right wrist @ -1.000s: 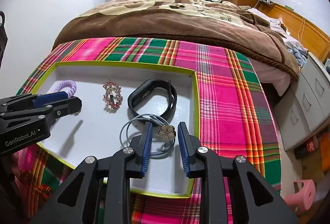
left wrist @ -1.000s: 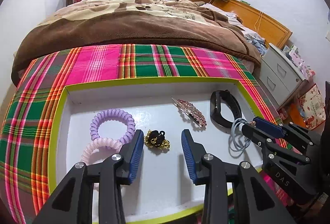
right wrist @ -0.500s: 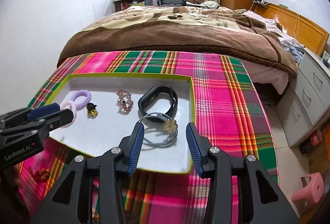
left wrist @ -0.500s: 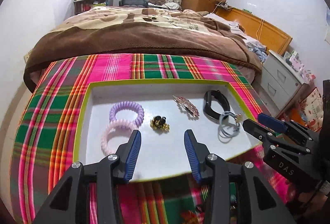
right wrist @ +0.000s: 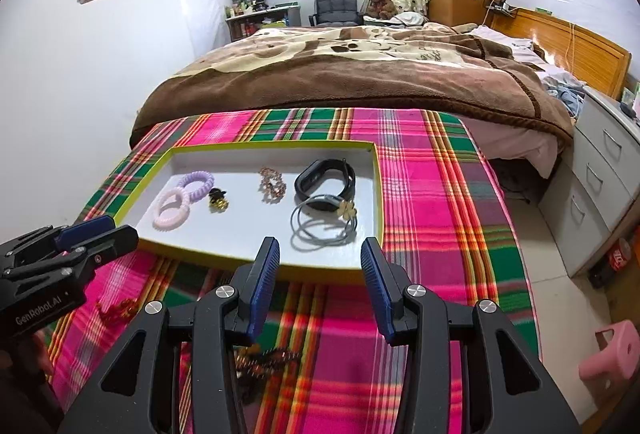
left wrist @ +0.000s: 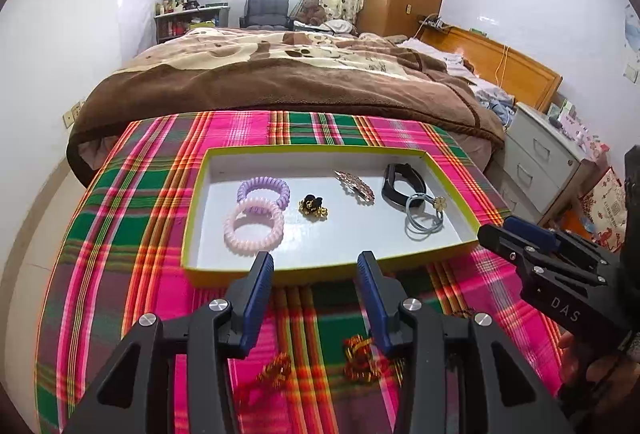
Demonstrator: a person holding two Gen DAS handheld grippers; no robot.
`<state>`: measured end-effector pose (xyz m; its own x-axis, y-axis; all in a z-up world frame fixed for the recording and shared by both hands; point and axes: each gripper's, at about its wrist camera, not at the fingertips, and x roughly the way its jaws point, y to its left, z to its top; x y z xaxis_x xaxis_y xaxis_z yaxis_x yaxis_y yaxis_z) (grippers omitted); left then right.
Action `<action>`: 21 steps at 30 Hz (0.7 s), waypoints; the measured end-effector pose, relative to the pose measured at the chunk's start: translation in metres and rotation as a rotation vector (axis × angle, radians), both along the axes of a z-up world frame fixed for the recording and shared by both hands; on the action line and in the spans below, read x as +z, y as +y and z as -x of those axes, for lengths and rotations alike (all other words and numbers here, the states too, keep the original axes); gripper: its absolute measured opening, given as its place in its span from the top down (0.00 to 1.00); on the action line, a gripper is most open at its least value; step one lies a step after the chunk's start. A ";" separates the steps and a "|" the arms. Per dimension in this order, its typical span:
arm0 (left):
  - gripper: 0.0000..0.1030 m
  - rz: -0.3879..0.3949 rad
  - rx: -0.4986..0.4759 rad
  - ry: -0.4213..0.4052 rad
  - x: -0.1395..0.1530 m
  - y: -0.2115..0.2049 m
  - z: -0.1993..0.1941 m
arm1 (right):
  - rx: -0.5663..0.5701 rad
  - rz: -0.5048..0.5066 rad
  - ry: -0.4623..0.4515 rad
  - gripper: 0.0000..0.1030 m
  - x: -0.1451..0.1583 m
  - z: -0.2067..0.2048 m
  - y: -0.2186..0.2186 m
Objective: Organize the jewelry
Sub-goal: 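Grasp the amber beaded hair tie with the right tool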
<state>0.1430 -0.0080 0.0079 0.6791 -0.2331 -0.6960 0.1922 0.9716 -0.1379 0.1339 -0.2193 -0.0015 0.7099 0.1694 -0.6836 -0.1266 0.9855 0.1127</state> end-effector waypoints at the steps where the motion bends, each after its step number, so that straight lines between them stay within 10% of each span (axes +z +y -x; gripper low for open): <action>1: 0.58 0.006 0.002 -0.002 0.000 0.003 0.005 | 0.001 -0.005 -0.003 0.58 0.000 0.004 -0.001; 21: 0.58 0.082 0.109 0.016 -0.024 0.076 0.067 | 0.022 -0.146 0.121 0.54 -0.039 0.045 0.005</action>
<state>0.0755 0.0681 -0.0159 0.6925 -0.2151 -0.6886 0.0835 0.9720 -0.2196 0.0886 -0.2140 -0.0405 0.6187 0.2879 -0.7310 -0.1251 0.9547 0.2701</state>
